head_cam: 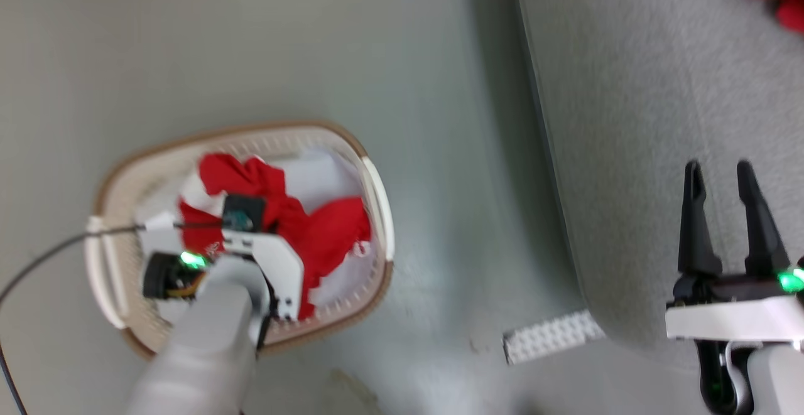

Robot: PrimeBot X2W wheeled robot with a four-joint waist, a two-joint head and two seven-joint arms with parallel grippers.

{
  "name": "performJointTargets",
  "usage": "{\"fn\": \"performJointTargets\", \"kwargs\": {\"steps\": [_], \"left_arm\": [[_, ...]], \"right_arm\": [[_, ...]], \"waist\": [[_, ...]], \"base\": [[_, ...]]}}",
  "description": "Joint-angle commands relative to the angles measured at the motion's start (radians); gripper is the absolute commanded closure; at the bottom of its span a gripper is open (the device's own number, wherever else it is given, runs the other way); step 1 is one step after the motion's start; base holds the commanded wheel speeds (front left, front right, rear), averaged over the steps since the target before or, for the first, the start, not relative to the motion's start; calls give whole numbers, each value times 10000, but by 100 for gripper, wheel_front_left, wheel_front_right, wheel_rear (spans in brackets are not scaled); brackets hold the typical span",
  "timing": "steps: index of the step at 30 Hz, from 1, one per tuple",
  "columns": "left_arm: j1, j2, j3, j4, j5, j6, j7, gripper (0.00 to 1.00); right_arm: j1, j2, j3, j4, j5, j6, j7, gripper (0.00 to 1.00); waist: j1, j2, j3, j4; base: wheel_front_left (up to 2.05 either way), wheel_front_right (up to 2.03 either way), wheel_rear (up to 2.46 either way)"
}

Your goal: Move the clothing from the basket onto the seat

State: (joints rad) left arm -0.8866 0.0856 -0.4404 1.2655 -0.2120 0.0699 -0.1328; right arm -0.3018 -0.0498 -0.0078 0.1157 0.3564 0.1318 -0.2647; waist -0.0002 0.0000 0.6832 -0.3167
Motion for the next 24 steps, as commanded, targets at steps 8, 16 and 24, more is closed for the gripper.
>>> {"fn": "performJointTargets", "kwargs": {"steps": [8, 16, 24], "left_arm": [[1144, -298, 109, -169, -661, -372, -851, 100], [2044, -337, 88, -966, -1271, -607, -1245, 100], [2970, -339, -229, -2724, -1823, -700, -1325, 100]], "right_arm": [[872, -19, -287, 291, -571, -22, 7, 0], [1480, -19, -455, 386, -899, -22, 7, 0], [2100, -17, -639, 436, -1160, -22, 8, 0]], "waist": [[2, 0, -2544, 849], [2, 0, -3758, 1111], [2, 0, -4852, 1444]], "base": [[0, 0, 0], [0, 0, 0], [0, 0, 0]]}}
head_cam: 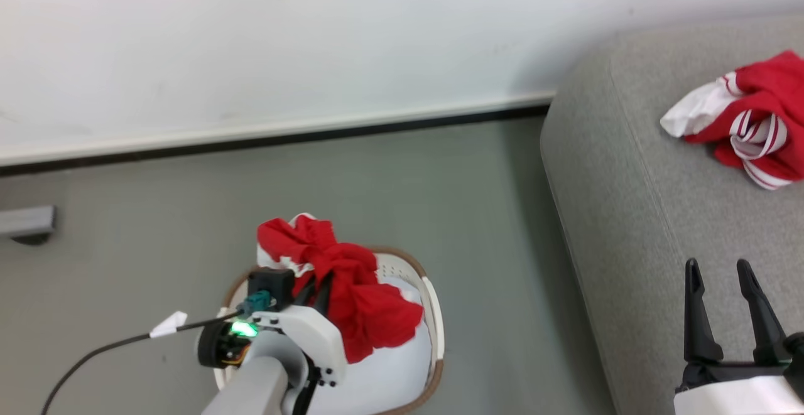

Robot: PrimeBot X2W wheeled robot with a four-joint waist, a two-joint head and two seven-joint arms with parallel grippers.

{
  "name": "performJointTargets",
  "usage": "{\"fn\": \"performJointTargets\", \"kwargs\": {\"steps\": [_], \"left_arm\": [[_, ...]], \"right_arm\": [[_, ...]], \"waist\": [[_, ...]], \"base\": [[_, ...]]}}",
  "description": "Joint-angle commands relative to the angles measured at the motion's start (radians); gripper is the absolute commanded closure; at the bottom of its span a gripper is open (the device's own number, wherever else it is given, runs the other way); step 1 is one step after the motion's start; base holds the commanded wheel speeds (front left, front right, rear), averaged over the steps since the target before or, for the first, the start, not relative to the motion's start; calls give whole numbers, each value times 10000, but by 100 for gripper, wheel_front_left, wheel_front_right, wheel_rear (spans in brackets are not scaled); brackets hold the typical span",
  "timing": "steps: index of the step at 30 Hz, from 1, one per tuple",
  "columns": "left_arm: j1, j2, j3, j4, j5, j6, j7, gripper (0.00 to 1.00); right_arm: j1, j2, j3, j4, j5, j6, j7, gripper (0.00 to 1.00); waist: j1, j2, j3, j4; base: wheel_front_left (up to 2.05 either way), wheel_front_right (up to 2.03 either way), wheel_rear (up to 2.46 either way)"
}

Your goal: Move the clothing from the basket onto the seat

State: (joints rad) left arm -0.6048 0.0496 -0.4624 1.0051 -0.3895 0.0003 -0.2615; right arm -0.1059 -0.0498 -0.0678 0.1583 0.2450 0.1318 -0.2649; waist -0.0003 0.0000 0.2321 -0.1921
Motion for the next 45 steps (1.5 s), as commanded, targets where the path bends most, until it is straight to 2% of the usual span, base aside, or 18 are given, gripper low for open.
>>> {"fn": "performJointTargets", "kwargs": {"steps": [1, 13, 25, 35, 45], "left_arm": [[294, 23, -19, -401, -88, 4, -40, 100], [2321, 57, 414, -3841, 211, 344, -30, 100], [4039, 548, 1258, -5929, 681, 523, -32, 100], [4846, 940, 1887, -6668, 814, 653, -32, 100], [4931, 859, 1823, -6837, 873, 583, -32, 100]], "right_arm": [[206, -19, -57, 20, -75, -22, 9, 0], [1135, -22, -138, 137, -488, -22, 9, 0], [1586, -19, 129, 198, -747, -22, 10, 0], [1880, -17, 109, 153, -811, -22, 9, 0], [1774, -17, 341, 73, -856, -22, 10, 0]], "waist": [[3, 0, -463, 244], [3, 0, -1949, 698], [3, 0, -2741, 866], [3, 0, -3012, 1230], [3, 0, -3033, 1488]], "base": [[0, 0, 0], [0, 0, 0], [0, 0, 0], [0, 0, 0], [0, 0, 0]]}}
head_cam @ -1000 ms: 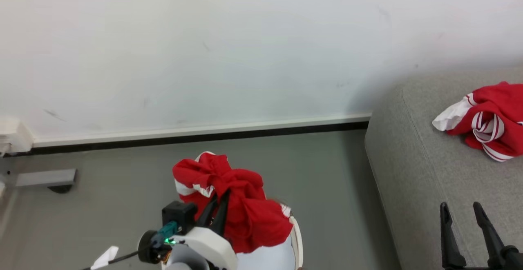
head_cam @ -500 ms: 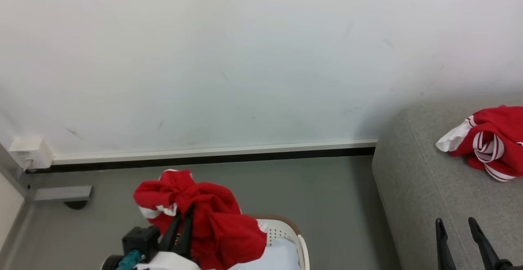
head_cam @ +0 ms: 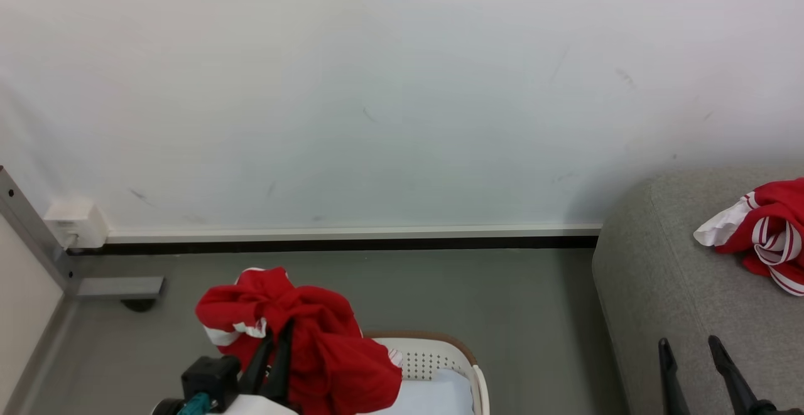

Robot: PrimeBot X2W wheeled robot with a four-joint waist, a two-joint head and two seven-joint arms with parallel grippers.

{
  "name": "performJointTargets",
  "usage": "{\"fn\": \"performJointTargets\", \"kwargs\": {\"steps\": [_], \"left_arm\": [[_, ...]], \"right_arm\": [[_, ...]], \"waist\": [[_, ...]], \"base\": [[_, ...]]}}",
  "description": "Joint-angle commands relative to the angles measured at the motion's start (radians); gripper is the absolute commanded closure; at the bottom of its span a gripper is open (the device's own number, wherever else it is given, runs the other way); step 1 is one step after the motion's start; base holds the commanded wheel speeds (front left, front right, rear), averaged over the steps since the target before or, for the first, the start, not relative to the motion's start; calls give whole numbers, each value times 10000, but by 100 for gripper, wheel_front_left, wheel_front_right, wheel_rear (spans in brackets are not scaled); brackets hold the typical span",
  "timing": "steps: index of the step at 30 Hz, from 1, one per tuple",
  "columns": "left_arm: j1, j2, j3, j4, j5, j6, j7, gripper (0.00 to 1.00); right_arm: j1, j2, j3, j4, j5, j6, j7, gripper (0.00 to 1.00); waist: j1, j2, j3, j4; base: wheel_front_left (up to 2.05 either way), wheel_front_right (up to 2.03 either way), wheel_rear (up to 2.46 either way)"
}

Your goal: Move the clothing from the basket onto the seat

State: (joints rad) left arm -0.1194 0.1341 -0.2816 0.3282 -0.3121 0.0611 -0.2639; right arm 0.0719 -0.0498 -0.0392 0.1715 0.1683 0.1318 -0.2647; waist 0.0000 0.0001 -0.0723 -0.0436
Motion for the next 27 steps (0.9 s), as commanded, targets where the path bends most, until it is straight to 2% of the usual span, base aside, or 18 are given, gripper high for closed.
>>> {"fn": "performJointTargets", "kwargs": {"steps": [1, 8, 19, 27], "left_arm": [[56, 17, 2, -122, 115, -31, -7, 100], [-158, 49, -217, -641, 172, -154, 90, 100], [-509, -171, -1193, -2020, 232, -619, 988, 100], [-815, -392, -2233, -2527, 225, -1159, 1627, 100]], "right_arm": [[-39, -17, 137, -99, -116, -22, 7, 0], [-511, -333, 1184, -521, 108, -22, 9, 0], [-2431, -2527, 5872, -1007, 2062, -22, 297, 0], [-3863, -3193, 7742, -845, 2890, -22, 496, 0]], "waist": [[0, -1, 24, -1], [0, -1, 108, -55], [0, -1, 129, 70], [0, -1, 164, 230]], "base": [[0, 0, 0], [0, 0, 0], [0, 0, 0], [0, 0, 0]]}}
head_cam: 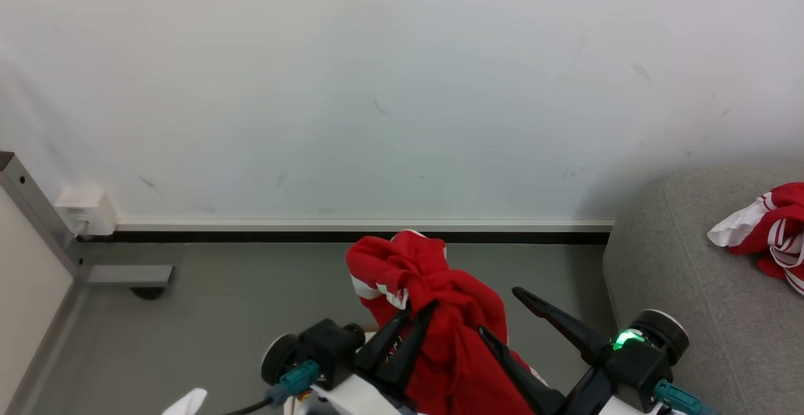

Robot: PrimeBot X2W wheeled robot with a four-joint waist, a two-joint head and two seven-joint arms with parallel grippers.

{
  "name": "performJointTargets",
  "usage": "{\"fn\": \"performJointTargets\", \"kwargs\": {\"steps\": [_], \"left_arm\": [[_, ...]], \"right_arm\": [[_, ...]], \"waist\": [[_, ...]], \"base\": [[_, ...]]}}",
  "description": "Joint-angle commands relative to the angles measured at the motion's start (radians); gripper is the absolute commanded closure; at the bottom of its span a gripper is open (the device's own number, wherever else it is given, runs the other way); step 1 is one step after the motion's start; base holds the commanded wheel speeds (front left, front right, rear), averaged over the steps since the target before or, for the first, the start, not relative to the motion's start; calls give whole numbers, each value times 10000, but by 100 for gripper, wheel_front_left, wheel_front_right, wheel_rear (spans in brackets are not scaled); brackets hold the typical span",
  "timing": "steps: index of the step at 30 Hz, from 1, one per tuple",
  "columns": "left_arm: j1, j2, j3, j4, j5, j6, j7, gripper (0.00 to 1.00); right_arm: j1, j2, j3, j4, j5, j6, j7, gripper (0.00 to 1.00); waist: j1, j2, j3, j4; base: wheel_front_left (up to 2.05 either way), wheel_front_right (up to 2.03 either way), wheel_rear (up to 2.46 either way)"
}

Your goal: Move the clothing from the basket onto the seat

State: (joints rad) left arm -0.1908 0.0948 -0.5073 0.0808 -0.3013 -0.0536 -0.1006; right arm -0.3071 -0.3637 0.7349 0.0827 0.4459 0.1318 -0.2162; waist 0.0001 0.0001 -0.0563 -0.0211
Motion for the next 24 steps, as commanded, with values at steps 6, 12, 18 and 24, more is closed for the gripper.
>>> {"fn": "performJointTargets", "kwargs": {"steps": [6, 12, 18, 24], "left_arm": [[-240, 11, -637, -273, 98, -325, 427, 100], [-138, -73, -1000, -563, -407, -504, 684, 100], [-163, -152, -1252, -806, -763, -559, 834, 100], [-163, -100, -1266, -743, -876, -505, 863, 100]], "right_arm": [[-700, -296, 856, 323, 496, -22, 78, 0], [-846, -316, 1209, 700, 807, -22, -19, 0], [-899, -294, 1549, 1032, 1206, -22, 91, 58], [-903, -163, 1421, 1198, 1645, -22, -91, 100]], "waist": [[-1, -1, 20, 27], [-1, -1, 9, -2], [-1, -1, 26, -24], [-1, -1, 42, -79]], "base": [[0, 0, 0], [0, 0, 0], [0, 0, 0], [0, 0, 0]]}}
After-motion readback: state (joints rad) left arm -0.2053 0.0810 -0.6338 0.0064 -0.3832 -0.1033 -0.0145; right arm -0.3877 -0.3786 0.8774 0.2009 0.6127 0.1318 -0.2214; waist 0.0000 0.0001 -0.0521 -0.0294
